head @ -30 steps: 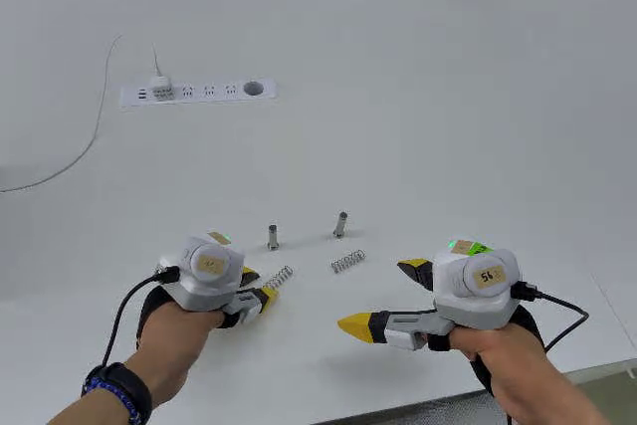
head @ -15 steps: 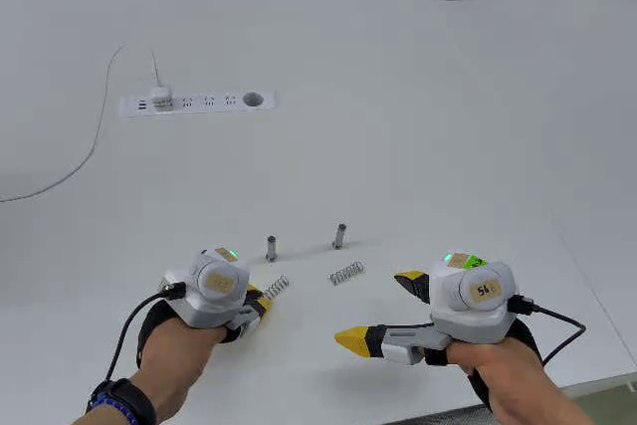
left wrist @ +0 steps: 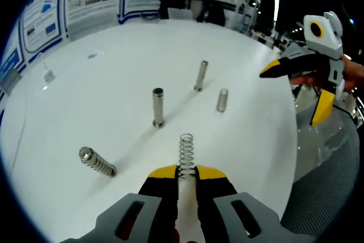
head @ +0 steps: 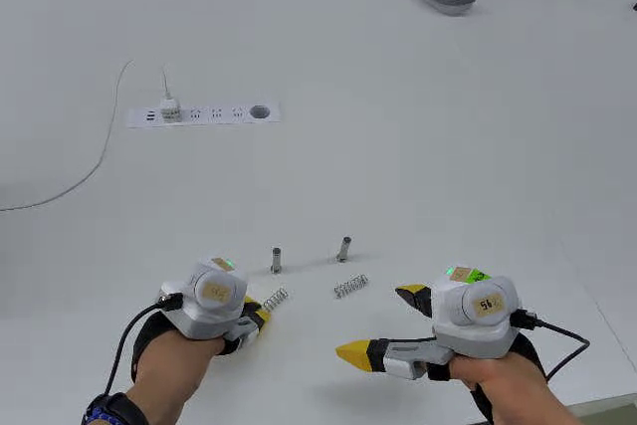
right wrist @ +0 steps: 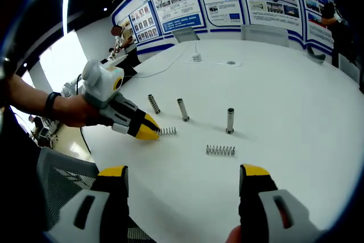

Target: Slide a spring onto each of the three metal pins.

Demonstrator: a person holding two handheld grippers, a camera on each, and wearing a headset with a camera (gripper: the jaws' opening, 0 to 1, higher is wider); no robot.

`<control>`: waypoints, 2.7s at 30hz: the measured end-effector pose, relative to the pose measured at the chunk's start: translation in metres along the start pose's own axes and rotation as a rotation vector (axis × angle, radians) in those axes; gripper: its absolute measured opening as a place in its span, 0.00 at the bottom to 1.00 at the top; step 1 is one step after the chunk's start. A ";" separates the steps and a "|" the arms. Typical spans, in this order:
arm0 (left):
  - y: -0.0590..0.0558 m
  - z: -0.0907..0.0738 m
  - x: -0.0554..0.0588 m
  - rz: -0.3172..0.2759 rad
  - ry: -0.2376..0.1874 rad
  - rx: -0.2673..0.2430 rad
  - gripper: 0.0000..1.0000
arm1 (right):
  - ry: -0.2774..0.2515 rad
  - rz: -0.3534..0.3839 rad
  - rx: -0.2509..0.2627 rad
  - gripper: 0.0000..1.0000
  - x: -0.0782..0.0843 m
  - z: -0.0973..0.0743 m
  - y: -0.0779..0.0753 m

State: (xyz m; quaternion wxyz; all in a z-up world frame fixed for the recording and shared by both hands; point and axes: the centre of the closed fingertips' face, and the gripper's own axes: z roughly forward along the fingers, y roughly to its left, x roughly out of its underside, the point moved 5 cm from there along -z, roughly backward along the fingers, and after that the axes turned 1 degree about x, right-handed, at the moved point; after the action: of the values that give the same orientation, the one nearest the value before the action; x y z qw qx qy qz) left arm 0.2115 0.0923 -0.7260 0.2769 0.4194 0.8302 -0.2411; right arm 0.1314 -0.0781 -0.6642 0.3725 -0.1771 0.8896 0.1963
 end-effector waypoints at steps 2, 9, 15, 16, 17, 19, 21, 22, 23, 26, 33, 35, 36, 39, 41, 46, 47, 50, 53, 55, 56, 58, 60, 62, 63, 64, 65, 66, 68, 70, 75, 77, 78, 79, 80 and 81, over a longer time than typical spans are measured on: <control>0.002 -0.002 0.003 -0.009 0.006 -0.006 0.11 | 0.004 -0.006 -0.004 0.81 0.000 0.001 0.001; 0.003 -0.007 0.009 0.018 0.019 -0.024 0.11 | 0.004 -0.003 -0.012 0.81 0.002 0.002 0.003; 0.002 -0.003 0.005 0.021 0.018 -0.030 0.13 | 0.010 -0.005 -0.017 0.81 0.004 0.001 0.005; 0.002 0.000 0.005 0.018 0.014 -0.028 0.15 | 0.009 -0.003 -0.016 0.81 0.004 0.001 0.005; 0.001 0.000 0.004 0.022 0.014 -0.031 0.15 | 0.008 -0.001 -0.017 0.81 0.004 0.001 0.005; 0.001 0.002 0.002 0.027 0.011 -0.036 0.16 | 0.009 0.000 -0.017 0.81 0.005 0.001 0.005; 0.001 0.003 0.001 0.038 0.009 -0.048 0.15 | 0.014 -0.002 -0.018 0.81 0.006 0.001 0.005; 0.002 0.004 0.001 0.054 0.012 -0.057 0.11 | 0.014 -0.002 -0.018 0.81 0.006 0.001 0.005; 0.002 0.004 0.001 0.050 0.013 -0.057 0.11 | 0.012 -0.001 -0.019 0.81 0.006 0.001 0.005; 0.002 0.004 0.002 0.028 0.026 -0.062 0.11 | 0.012 -0.003 -0.025 0.81 0.005 0.001 0.006; -0.004 -0.003 0.001 -0.007 0.011 -0.033 0.10 | 0.013 0.002 -0.033 0.81 0.005 0.001 0.006; -0.004 -0.004 0.001 -0.002 0.010 -0.033 0.10 | 0.014 0.004 -0.034 0.81 0.006 0.001 0.006; -0.006 -0.007 0.001 -0.003 0.006 -0.029 0.10 | 0.015 0.006 -0.036 0.81 0.006 0.002 0.007; -0.010 -0.013 0.001 -0.011 -0.009 -0.016 0.10 | 0.016 0.017 -0.041 0.81 0.007 0.002 0.008; -0.013 -0.016 0.001 0.001 -0.012 -0.010 0.10 | 0.019 0.016 -0.046 0.81 0.008 0.002 0.009; -0.019 -0.023 0.001 -0.009 -0.027 0.006 0.10 | 0.024 0.015 -0.053 0.81 0.009 0.003 0.011; -0.019 -0.024 0.001 -0.011 -0.030 0.009 0.10 | 0.024 0.015 -0.054 0.81 0.009 0.003 0.012; -0.023 -0.027 -0.002 -0.001 -0.035 0.016 0.10 | 0.023 0.013 -0.057 0.81 0.009 0.003 0.012; -0.026 -0.031 -0.006 0.001 -0.051 0.034 0.10 | 0.024 0.011 -0.063 0.80 0.008 0.003 0.014; -0.026 -0.033 -0.009 0.004 -0.057 0.039 0.10 | 0.023 0.009 -0.067 0.80 0.007 0.003 0.015; -0.027 -0.034 -0.011 0.008 -0.060 0.040 0.10 | 0.022 0.008 -0.069 0.80 0.007 0.003 0.015; -0.028 -0.036 -0.015 0.015 -0.068 0.042 0.10 | 0.019 0.009 -0.073 0.80 0.007 0.003 0.015; -0.029 -0.038 -0.017 0.022 -0.072 0.046 0.10 | 0.018 0.012 -0.076 0.79 0.006 0.003 0.016; -0.033 -0.040 -0.019 0.043 -0.075 0.053 0.10 | 0.017 0.013 -0.079 0.78 0.006 0.003 0.017; -0.034 -0.041 -0.020 0.055 -0.075 0.057 0.10 | 0.016 0.011 -0.081 0.78 0.006 0.003 0.017; -0.035 -0.041 -0.020 0.059 -0.075 0.059 0.10 | 0.016 0.011 -0.082 0.78 0.006 0.003 0.017; -0.035 -0.042 -0.021 0.061 -0.077 0.062 0.10 | 0.016 0.011 -0.084 0.77 0.006 0.003 0.017; -0.036 -0.045 -0.022 0.064 -0.079 0.064 0.10 | 0.014 0.012 -0.085 0.77 0.005 0.003 0.017; -0.037 -0.046 -0.023 0.071 -0.081 0.068 0.10 | 0.012 0.014 -0.090 0.76 0.005 0.002 0.018; -0.039 -0.048 -0.025 0.081 -0.083 0.073 0.10 | 0.008 0.018 -0.097 0.74 0.004 0.002 0.019; -0.041 -0.051 -0.026 0.095 -0.084 0.088 0.10 | 0.005 0.014 -0.110 0.70 0.004 0.003 0.021; -0.042 -0.052 -0.026 0.103 -0.084 0.094 0.10 | 0.003 0.012 -0.116 0.69 0.003 0.003 0.022; -0.043 -0.053 -0.027 0.106 -0.084 0.096 0.10 | 0.000 0.014 -0.121 0.68 0.002 0.003 0.022; -0.044 -0.053 -0.027 0.107 -0.085 0.099 0.10 | -0.003 0.015 -0.123 0.68 0.001 0.004 0.023; -0.045 -0.054 -0.027 0.109 -0.084 0.102 0.10 | -0.006 0.018 -0.126 0.67 0.001 0.004 0.023; -0.045 -0.054 -0.026 0.111 -0.083 0.102 0.10 | -0.010 0.021 -0.130 0.67 0.000 0.004 0.023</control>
State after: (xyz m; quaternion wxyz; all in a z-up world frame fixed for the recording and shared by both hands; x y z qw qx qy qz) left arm 0.1729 0.0875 -0.6612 0.3024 0.4682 0.7799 -0.2847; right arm 0.1233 -0.0562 -0.6618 0.3628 -0.1904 0.8748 0.2585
